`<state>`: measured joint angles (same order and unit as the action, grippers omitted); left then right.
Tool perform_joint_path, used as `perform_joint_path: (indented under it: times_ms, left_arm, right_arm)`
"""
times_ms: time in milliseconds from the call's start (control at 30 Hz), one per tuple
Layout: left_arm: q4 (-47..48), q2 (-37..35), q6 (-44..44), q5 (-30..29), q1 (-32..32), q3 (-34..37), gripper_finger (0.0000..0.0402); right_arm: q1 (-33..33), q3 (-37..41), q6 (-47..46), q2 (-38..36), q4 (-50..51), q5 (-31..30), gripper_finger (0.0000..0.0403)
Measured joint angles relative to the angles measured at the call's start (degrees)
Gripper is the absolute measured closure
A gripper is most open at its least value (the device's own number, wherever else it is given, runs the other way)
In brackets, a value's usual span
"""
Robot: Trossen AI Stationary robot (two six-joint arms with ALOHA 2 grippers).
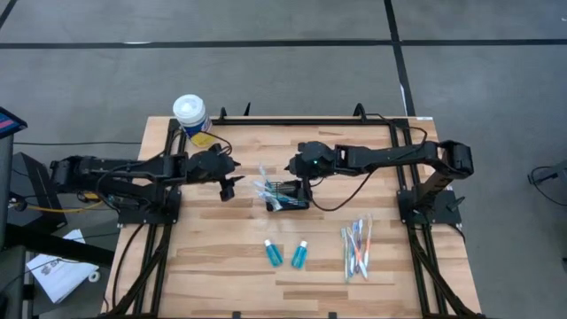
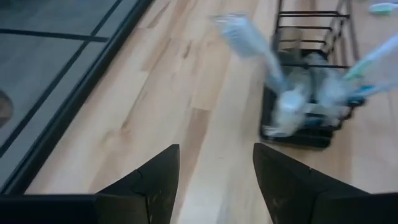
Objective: Pick & Place toothbrushing station
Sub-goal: Adjust toothbrushes inside the mesh
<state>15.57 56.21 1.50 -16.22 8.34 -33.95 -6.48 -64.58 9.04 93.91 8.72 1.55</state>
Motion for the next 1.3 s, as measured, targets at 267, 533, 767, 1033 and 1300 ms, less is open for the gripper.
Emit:
perform_joint_path:
  times_ms: [267, 533, 767, 1033, 1300]
  left_arm:
    - [-0.4, 0.0, 2.9, -0.1, 4.8, 0.0, 0.0204]
    - [-0.7, 0.0, 5.3, 2.1, 6.3, 0.0, 0.0204]
    - [-2.7, 0.0, 7.1, 2.3, 6.3, 0.0, 0.0204]
    - [-7.2, 0.0, 6.3, 2.3, 6.3, 0.0, 0.0204]
    - [-7.5, 0.0, 4.1, 1.3, 6.3, 0.0, 0.0204]
  right_arm:
    - [-3.0, 0.0, -2.9, 0.1, -4.6, 10.6, 0.0202]
    - [-2.9, 0.0, -5.4, 2.7, -6.8, 12.4, 0.0213]
    - [-5.4, 0.0, -1.5, 5.6, -7.7, 7.3, 0.0201]
    - [-7.9, 0.0, 4.1, 5.5, -7.6, 7.7, 0.0195]
    - [-7.8, 0.0, 6.1, 5.4, -7.1, 9.1, 0.0194]
